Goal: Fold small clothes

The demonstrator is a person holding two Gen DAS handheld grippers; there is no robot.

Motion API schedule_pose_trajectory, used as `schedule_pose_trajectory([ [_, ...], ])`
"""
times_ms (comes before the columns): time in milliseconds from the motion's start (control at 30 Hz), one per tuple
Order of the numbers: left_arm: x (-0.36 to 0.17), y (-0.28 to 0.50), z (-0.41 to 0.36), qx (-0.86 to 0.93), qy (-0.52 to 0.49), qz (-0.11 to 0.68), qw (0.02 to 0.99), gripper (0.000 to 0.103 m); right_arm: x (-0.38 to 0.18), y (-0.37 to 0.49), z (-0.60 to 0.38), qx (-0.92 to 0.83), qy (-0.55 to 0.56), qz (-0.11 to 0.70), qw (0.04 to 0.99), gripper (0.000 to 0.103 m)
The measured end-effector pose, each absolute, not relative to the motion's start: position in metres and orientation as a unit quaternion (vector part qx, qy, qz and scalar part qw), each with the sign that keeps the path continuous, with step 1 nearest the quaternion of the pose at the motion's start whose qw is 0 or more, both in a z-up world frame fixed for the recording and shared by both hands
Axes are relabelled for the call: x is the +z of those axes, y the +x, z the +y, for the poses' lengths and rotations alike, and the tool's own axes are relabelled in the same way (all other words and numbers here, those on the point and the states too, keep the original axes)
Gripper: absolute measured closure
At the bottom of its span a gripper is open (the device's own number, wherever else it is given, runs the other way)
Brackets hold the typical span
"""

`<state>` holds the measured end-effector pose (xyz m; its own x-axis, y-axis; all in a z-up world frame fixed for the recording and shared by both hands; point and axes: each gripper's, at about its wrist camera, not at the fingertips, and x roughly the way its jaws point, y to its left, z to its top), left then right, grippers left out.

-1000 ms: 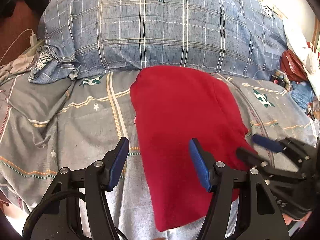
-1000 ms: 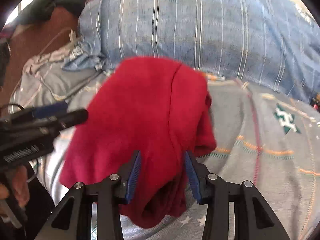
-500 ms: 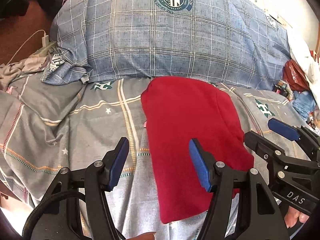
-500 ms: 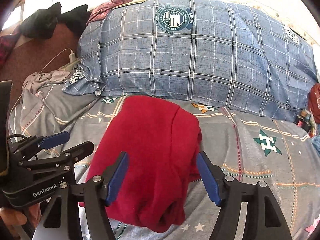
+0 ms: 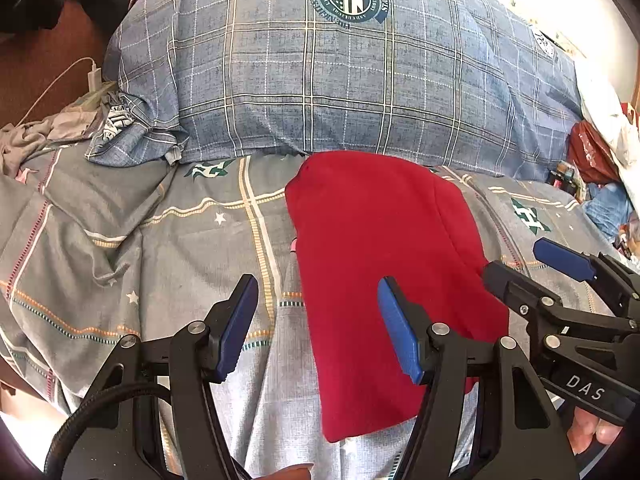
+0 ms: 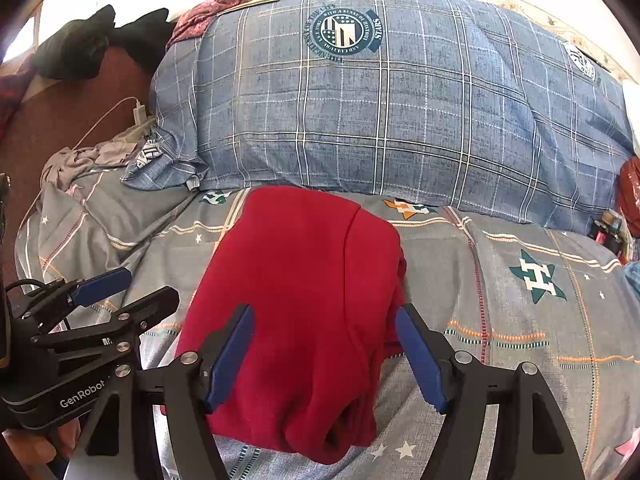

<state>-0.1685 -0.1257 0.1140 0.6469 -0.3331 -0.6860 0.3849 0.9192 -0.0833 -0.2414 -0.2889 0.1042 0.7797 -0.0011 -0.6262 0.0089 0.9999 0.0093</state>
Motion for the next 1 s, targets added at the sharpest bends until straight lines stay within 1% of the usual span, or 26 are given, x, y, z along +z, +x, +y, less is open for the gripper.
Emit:
schedule_pose_trajectory([
  [1000,0.097,-0.155,-0.132,-0.195,0.032,0.389,0.900,0.040,0.086,-0.225,-0.291,-0.005,0.018,0.355,0.935,0.032],
])
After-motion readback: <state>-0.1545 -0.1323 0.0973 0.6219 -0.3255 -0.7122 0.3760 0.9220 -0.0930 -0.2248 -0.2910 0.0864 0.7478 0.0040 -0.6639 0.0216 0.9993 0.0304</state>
